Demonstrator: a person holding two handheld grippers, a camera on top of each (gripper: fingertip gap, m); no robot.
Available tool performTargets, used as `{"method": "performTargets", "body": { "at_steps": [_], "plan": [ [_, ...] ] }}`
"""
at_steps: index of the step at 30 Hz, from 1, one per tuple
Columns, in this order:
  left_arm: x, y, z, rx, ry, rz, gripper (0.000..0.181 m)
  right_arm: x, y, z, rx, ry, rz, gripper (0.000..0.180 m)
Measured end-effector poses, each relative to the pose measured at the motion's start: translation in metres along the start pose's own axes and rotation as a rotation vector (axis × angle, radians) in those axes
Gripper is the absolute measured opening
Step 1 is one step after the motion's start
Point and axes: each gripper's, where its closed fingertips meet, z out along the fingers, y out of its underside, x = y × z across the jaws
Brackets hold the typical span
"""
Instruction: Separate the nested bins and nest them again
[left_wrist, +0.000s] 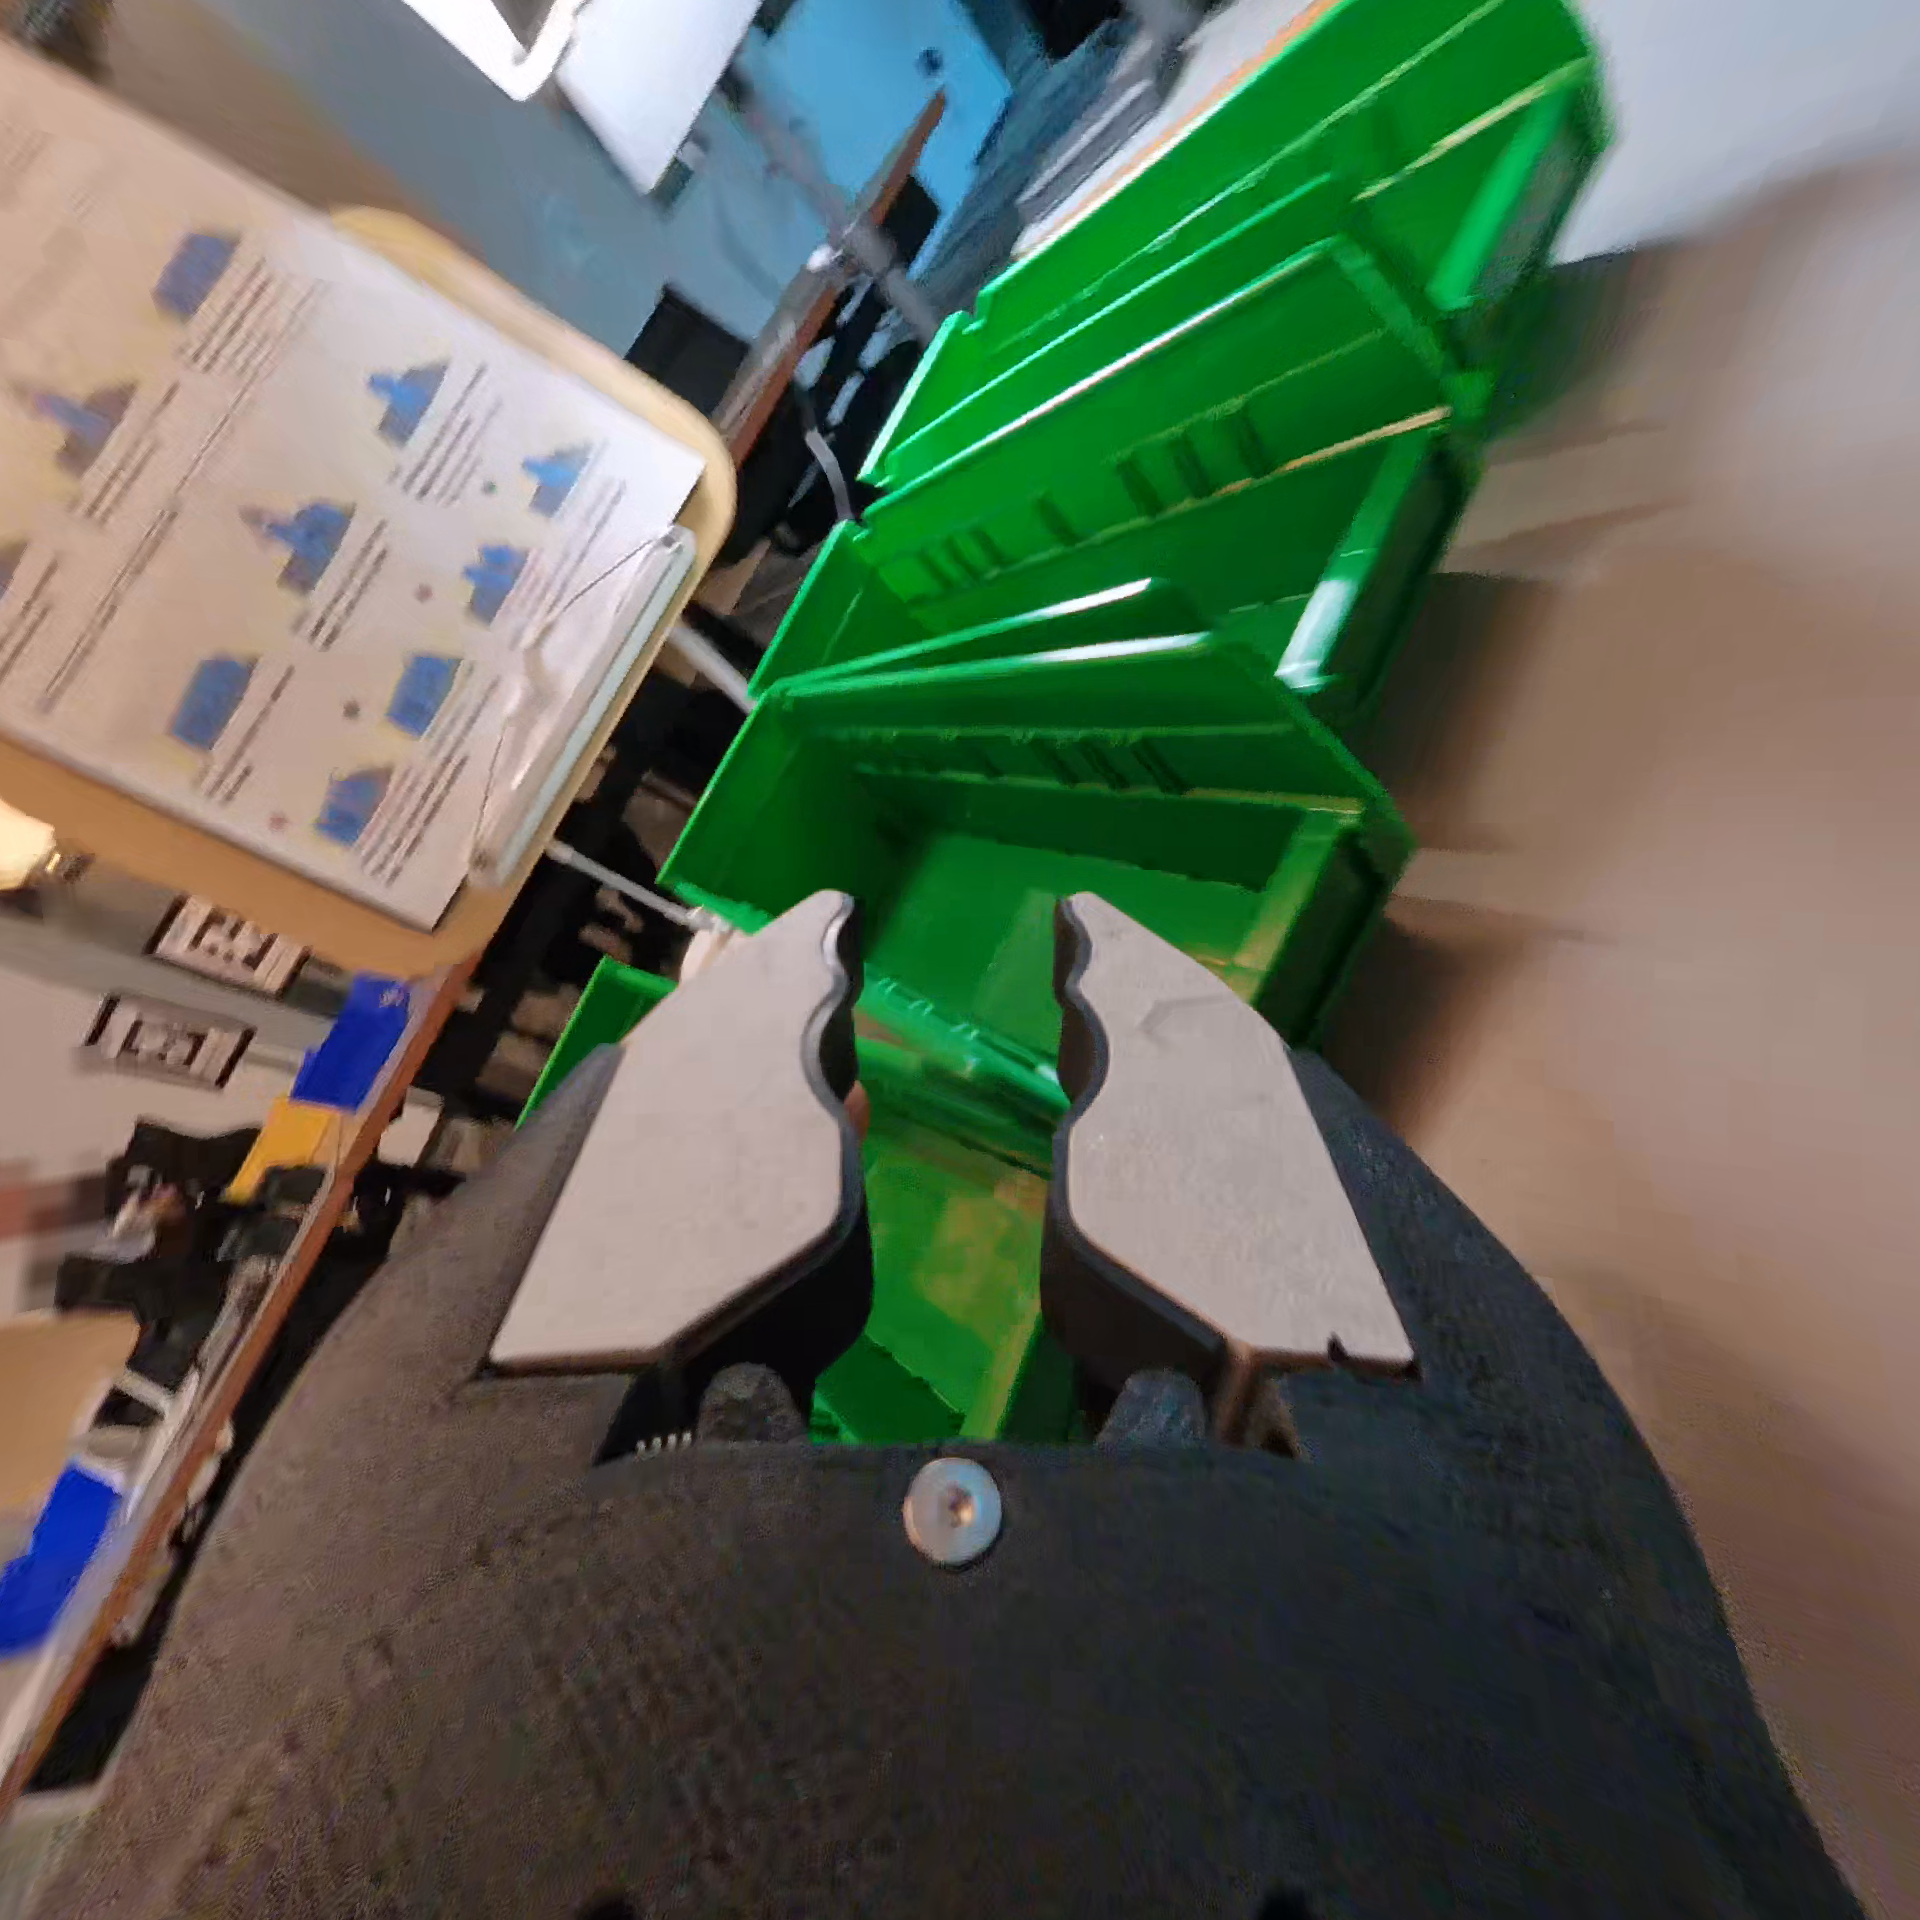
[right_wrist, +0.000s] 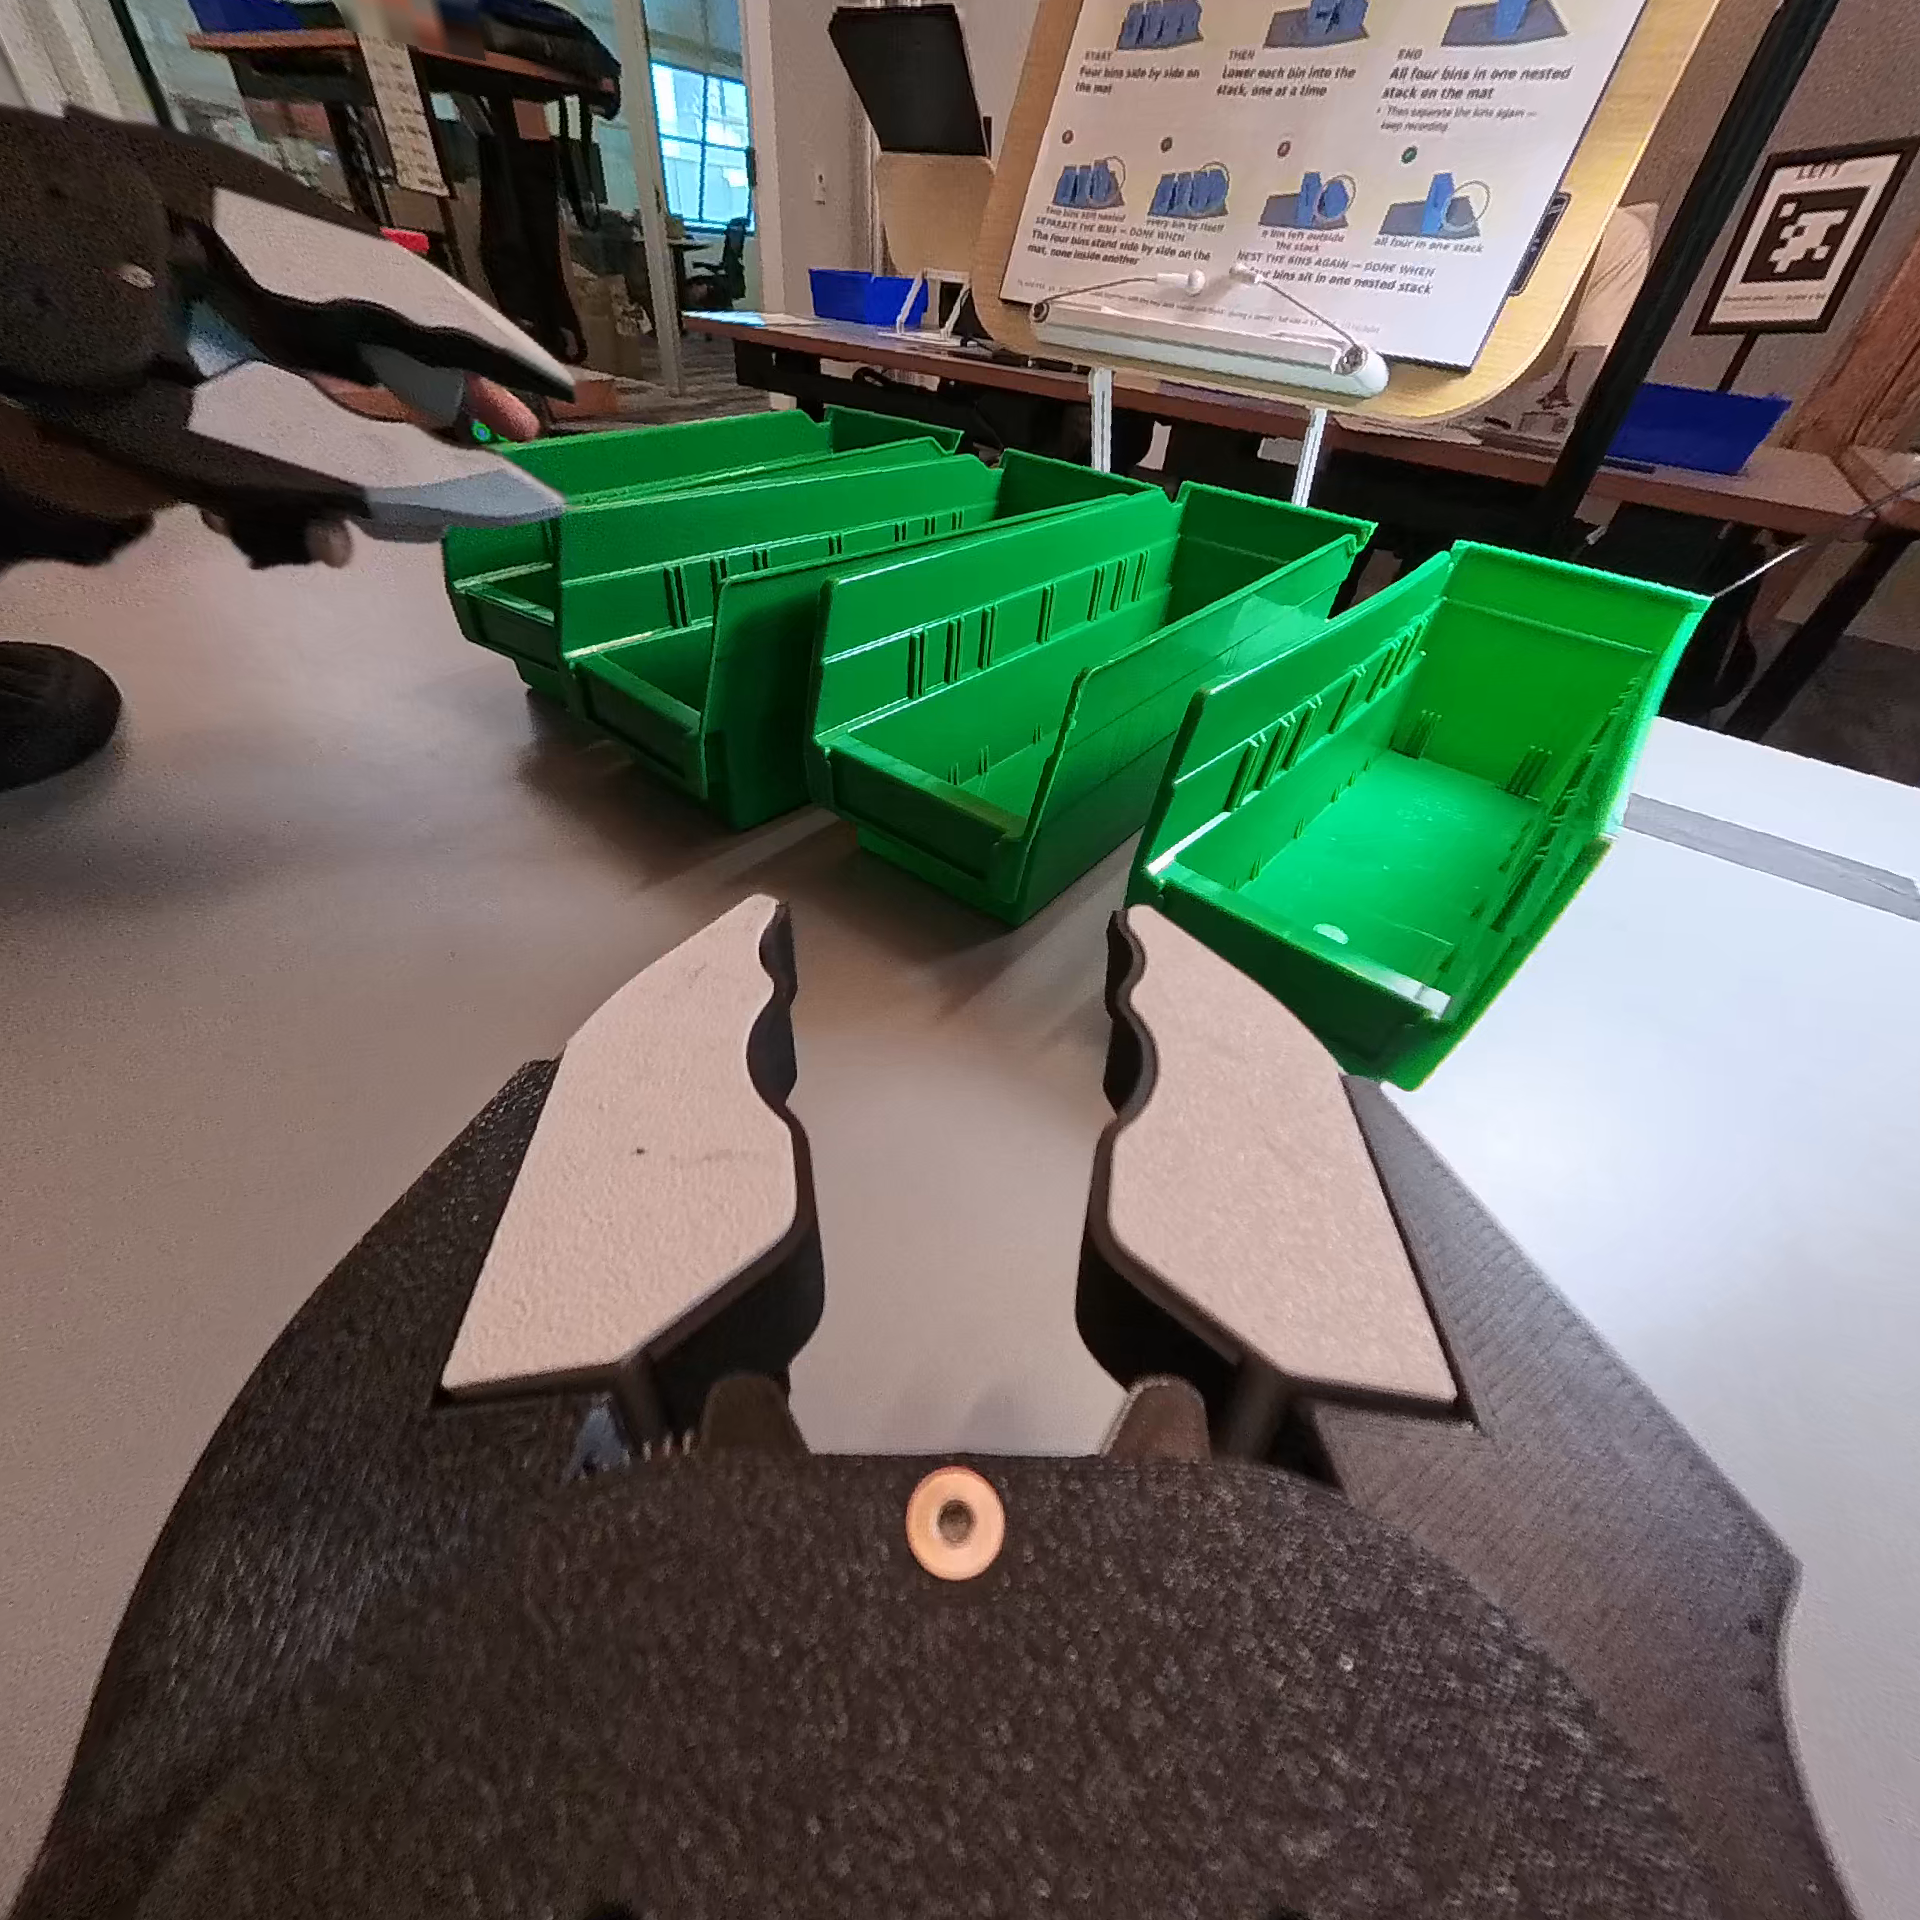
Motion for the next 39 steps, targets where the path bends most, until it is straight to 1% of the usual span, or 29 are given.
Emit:
{"method": "performTargets", "body": {
  "at_steps": [1,2,3,5,8,11,12,16,22,28,30,32,35,39],
  "plan": [
    [0.01,-0.004,-0.002,-0.009,0.057,0.027,0.033,0.0,0.001,0.001,-0.005,-0.001,-0.002,0.057],
    [0.025,-0.004,-0.002,-0.051,0.148,0.043,0.034,-0.001,0.001,0.001,-0.008,-0.002,-0.005,0.057],
    [0.038,-0.001,0.0,-0.103,0.221,0.053,0.038,-0.001,0.001,0.001,-0.01,-0.002,-0.009,0.057],
    [0.054,0.001,0.007,-0.159,0.283,0.115,0.04,-0.002,0.001,0.001,-0.01,-0.001,-0.018,0.057],
    [0.079,0.02,0.023,-0.327,0.394,0.174,0.046,-0.002,0.0,0.0,0.002,0.002,-0.021,0.057],
    [0.08,0.04,0.043,-0.447,0.345,0.217,0.035,-0.001,-0.002,-0.002,0.017,-0.002,-0.008,0.056],
    [0.082,0.043,0.048,-0.464,0.346,0.207,0.032,-0.001,-0.003,-0.003,0.023,-0.003,-0.003,0.056],
    [0.078,0.044,0.06,-0.481,0.292,0.153,0.031,0.0,-0.005,-0.004,0.035,-0.013,0.011,0.055],
    [0.072,0.047,0.068,-0.491,0.28,0.17,0.031,-0.001,-0.006,-0.005,0.046,-0.01,0.005,0.055],
    [0.07,0.047,0.069,-0.463,0.28,0.201,0.031,0.0,-0.006,-0.005,0.043,-0.01,0.01,0.055],
    [0.069,0.04,0.067,-0.416,0.267,0.195,0.036,0.0,-0.006,-0.005,0.045,-0.008,0.01,0.055],
    [0.069,0.022,0.059,-0.327,0.271,0.115,0.042,0.001,-0.006,-0.006,0.047,-0.006,0.013,0.055],
    [0.058,-0.012,0.036,-0.134,0.264,-0.074,0.045,0.002,-0.006,-0.006,0.048,-0.005,0.018,0.055],
    [0.029,-0.031,-0.005,0.057,0.223,-0.343,0.049,0.001,-0.005,-0.004,0.035,-0.005,0.017,0.056]
  ]
}}
